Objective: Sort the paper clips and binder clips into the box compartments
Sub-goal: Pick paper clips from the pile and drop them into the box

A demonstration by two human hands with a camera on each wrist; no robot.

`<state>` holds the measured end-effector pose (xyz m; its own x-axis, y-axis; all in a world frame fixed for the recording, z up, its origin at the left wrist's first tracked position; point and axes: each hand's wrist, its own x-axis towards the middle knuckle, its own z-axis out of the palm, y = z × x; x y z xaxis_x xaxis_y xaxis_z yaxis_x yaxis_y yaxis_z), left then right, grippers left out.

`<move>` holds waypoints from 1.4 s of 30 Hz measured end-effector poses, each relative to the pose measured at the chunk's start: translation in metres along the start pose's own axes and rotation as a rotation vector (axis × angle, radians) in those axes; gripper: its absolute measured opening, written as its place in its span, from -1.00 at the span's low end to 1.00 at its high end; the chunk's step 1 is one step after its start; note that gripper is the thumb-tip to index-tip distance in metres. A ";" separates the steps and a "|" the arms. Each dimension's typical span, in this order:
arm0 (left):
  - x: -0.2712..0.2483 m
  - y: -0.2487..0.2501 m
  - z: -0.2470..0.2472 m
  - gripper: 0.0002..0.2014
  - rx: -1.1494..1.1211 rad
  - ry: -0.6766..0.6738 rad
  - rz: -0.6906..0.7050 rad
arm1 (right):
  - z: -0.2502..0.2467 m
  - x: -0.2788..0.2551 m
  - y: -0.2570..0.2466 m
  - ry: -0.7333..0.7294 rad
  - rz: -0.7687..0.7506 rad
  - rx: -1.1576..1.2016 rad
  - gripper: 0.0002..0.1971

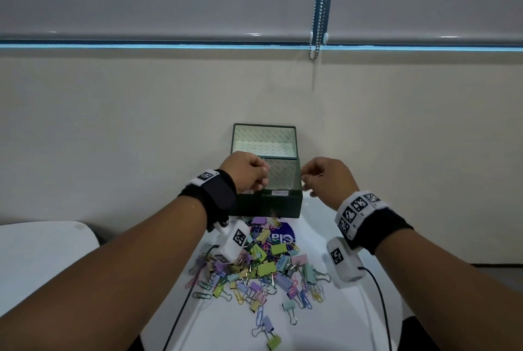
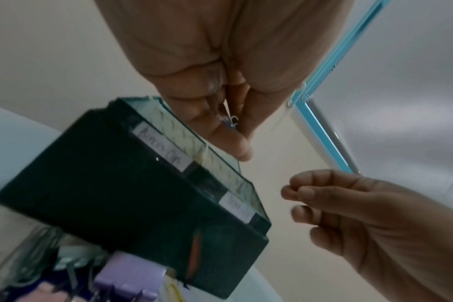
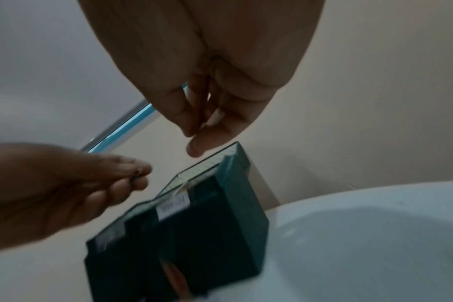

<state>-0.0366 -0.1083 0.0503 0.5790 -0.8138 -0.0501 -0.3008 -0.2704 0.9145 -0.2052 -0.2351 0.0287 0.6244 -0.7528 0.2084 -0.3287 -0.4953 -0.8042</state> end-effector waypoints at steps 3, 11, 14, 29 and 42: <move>0.011 -0.003 0.014 -0.87 0.044 0.056 -0.005 | 0.003 -0.020 0.015 -0.139 -0.057 -0.163 -0.86; 0.005 0.009 0.012 -0.59 0.365 -0.070 0.130 | 0.020 -0.033 0.031 -0.447 -0.071 -0.460 -0.73; -0.012 0.007 -0.007 -0.73 0.509 -0.028 0.266 | 0.032 -0.032 0.036 -0.483 -0.077 -0.524 -0.61; -0.039 -0.079 -0.033 -0.73 1.066 -0.355 0.204 | 0.045 -0.034 0.035 -0.492 -0.132 -0.556 -0.83; -0.053 -0.085 -0.043 -0.82 0.864 -0.141 0.172 | 0.041 -0.028 0.034 -0.468 -0.145 -0.445 -0.82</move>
<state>-0.0092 -0.0204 -0.0074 0.3921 -0.9190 -0.0410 -0.8740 -0.3861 0.2950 -0.2052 -0.2127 -0.0270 0.8935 -0.4466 -0.0472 -0.4167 -0.7851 -0.4583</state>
